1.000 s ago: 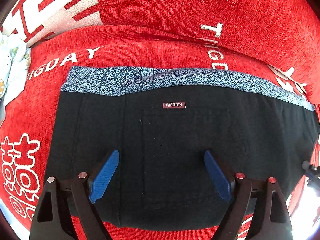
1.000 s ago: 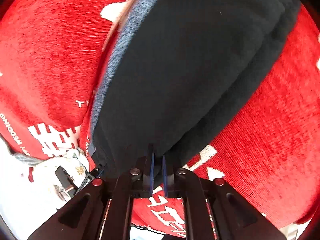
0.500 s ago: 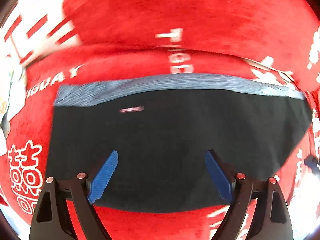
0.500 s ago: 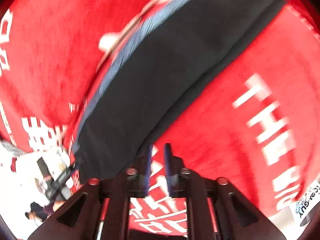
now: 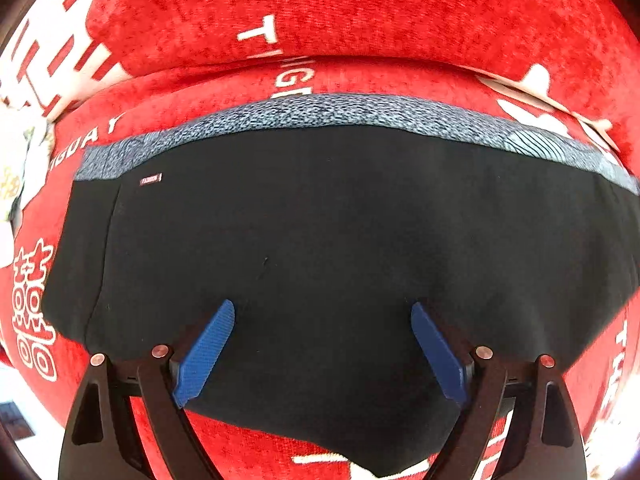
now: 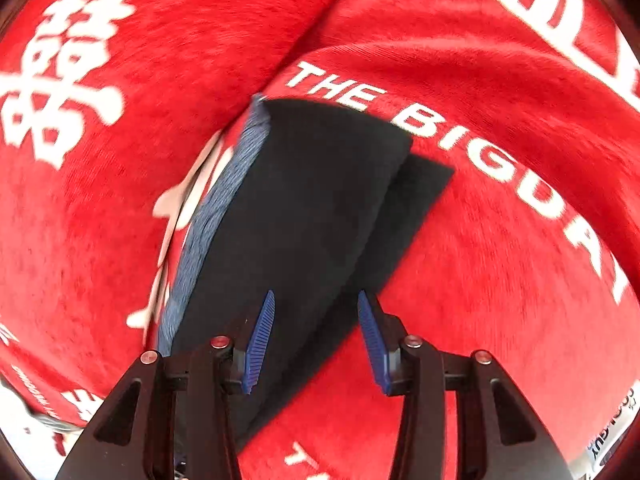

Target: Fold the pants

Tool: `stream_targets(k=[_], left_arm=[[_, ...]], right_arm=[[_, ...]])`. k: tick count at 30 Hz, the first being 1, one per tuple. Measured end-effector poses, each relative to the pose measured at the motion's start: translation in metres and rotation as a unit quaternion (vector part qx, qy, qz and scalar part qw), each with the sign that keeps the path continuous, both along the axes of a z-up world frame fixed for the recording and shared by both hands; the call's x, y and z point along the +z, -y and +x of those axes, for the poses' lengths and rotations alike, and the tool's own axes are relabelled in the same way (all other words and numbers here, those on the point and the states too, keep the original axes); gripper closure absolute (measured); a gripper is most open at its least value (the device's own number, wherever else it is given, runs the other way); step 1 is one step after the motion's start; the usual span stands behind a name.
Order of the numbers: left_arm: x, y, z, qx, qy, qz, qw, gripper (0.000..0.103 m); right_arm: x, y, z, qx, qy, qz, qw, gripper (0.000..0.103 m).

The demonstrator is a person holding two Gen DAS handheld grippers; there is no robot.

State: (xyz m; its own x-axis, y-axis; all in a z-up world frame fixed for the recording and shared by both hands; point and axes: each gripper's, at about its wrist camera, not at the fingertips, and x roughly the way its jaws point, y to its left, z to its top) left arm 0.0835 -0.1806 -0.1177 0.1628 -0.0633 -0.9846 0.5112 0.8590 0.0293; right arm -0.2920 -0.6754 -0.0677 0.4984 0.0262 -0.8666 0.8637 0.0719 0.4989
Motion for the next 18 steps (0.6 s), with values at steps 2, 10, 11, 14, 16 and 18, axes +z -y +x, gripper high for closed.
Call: stream_targets(k=[2,10,11,14,16,18], left_arm=[[0.0,0.001,0.001,0.01,-0.004,0.005,0.9999,0.012],[-0.001,0.0,0.001,0.011,-0.005,0.009,0.9999,0.011],[-0.001,-0.001,0.001,0.011,-0.003,0.008,0.9999,0.011],[0.002,-0.012,0.003,0.012,-0.006,0.011,0.9999,0.011],[0.004,-0.012,0.004,0.02,-0.017,0.023,0.9994,0.011],[0.014,-0.007,0.004,0.028,-0.025,0.025,0.999,0.012]], right_arm=[[-0.001,0.01,0.006,0.02,0.004,0.005,1.0,0.08],[0.003,0.004,0.003,0.106,-0.035,-0.015,0.994,0.095],[-0.009,0.003,-0.002,0.102,-0.027,-0.007,0.994,0.095],[-0.006,0.002,0.001,0.113,-0.023,-0.029,0.993,0.095],[0.003,0.0,0.002,0.112,-0.048,-0.033,0.992,0.084],[0.015,-0.001,-0.001,0.105,-0.073,-0.034,0.991,0.079]])
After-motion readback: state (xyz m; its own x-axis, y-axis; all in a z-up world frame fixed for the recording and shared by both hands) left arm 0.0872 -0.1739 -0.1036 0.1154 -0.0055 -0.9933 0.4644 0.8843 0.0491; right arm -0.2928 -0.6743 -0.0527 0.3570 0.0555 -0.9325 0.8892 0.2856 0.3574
